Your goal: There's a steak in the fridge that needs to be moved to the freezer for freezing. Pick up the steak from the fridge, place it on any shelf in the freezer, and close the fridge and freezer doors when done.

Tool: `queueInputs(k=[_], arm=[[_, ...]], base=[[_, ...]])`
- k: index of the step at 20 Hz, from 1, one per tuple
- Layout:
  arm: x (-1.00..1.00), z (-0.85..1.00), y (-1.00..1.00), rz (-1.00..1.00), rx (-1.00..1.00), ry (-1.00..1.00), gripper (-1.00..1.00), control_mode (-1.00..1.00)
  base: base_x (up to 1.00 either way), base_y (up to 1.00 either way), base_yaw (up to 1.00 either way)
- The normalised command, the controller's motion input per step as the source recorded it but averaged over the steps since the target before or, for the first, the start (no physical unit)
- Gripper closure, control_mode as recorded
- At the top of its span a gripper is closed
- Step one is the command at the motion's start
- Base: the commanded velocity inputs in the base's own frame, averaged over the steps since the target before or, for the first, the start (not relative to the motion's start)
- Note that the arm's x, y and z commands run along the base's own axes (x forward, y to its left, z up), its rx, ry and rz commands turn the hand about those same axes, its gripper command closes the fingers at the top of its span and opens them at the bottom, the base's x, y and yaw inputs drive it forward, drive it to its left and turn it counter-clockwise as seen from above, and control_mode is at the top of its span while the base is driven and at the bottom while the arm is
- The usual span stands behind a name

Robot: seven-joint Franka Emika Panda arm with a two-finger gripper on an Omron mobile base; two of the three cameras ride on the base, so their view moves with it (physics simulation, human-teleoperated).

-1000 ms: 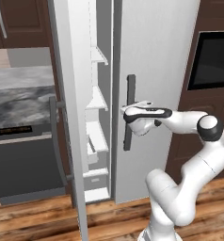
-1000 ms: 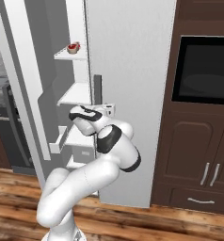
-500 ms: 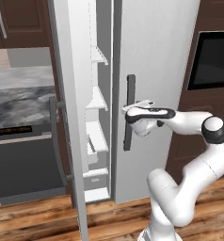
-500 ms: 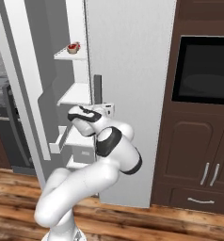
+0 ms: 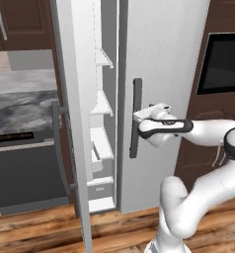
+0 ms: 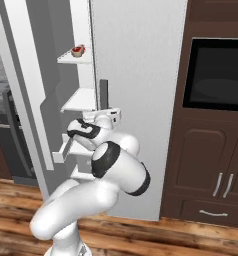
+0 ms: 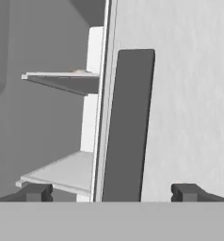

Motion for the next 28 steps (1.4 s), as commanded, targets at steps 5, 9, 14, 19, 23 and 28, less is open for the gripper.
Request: queueInputs(k=[5,9,14,19,23,28], arm=[[-0.51,0.95,-0.2,-0.05,0.0,-0.14,-1.0,-1.0],[-0.27,1.0,-0.27,-0.07,0.0,-0.11,-1.0,-1.0],[-0.48,0.98,-0.28,-0.11,-0.03,-0.09,-1.0,-1.0],[-1.0,0.98,-0.41,-0.19,-0.1,-0.03,-1.0,-1.0],[-0.99,0.31,-0.22,-0.26,-0.18,0.08,-1.0,-1.0],[-0.98,0.34,-0.02,-0.2,-0.17,0.16,-1.0,-1.0]], base=[[0.0,0.0,0.0],[0.0,0.0,0.0],[0.0,0.0,0.0],[0.0,0.0,0.0],[0.0,0.0,0.0],[0.0,0.0,0.0]])
